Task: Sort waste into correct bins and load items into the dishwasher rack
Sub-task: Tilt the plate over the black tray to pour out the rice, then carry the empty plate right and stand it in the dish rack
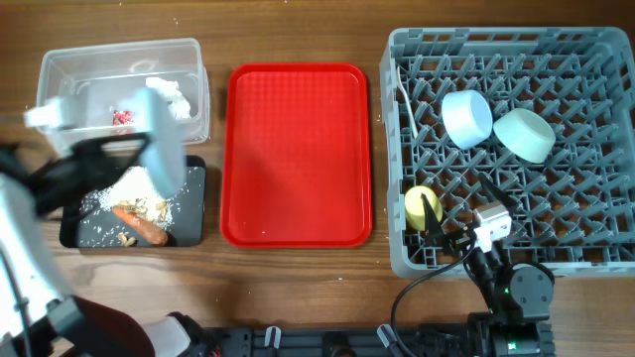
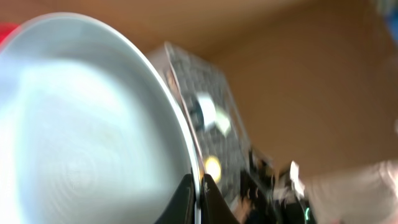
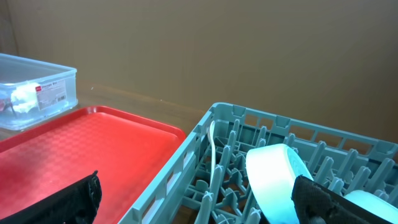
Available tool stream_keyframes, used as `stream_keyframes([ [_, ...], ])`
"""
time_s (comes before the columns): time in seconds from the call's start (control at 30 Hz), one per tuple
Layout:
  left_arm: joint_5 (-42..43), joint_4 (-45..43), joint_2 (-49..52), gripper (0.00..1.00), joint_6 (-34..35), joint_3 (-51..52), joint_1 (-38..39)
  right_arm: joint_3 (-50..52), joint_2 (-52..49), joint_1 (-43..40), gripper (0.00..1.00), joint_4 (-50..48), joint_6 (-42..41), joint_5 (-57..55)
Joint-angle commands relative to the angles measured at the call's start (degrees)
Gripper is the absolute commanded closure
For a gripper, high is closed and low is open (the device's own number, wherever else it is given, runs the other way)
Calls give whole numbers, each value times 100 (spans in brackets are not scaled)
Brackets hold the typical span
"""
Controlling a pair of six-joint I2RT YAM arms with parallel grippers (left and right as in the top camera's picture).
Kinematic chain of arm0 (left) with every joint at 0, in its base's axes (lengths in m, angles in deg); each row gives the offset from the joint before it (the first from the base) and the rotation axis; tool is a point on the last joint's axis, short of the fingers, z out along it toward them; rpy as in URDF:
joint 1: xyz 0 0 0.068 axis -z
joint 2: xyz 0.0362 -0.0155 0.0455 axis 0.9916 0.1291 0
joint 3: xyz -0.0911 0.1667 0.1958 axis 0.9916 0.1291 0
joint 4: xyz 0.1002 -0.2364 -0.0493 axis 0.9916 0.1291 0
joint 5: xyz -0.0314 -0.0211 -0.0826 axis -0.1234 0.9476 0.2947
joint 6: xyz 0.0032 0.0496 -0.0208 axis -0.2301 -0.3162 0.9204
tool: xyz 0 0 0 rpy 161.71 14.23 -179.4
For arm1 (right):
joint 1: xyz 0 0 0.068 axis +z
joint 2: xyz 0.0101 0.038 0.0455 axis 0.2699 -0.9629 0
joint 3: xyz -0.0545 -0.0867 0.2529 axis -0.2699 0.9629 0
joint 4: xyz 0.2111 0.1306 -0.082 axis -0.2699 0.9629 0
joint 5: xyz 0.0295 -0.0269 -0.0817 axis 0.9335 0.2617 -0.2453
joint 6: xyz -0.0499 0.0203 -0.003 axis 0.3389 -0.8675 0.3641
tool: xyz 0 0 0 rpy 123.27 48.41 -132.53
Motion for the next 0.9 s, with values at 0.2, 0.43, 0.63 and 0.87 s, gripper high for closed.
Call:
stream_keyframes([
  [0.2,-754,-5237,17,96,4446,37,3926,13,46,-28,0,-26,31,114],
  [0.43,-2837,-10076,1060,96,8896,37,6120,13,46,-28,0,-26,28,114],
  [0.63,-4166,-10990,2028,96,11602,37,6859,13,46,-28,0,-26,31,114],
  [0.87,-4527,-10699,2240,89,12030,37,6843,13,46,-28,0,-26,31,114],
])
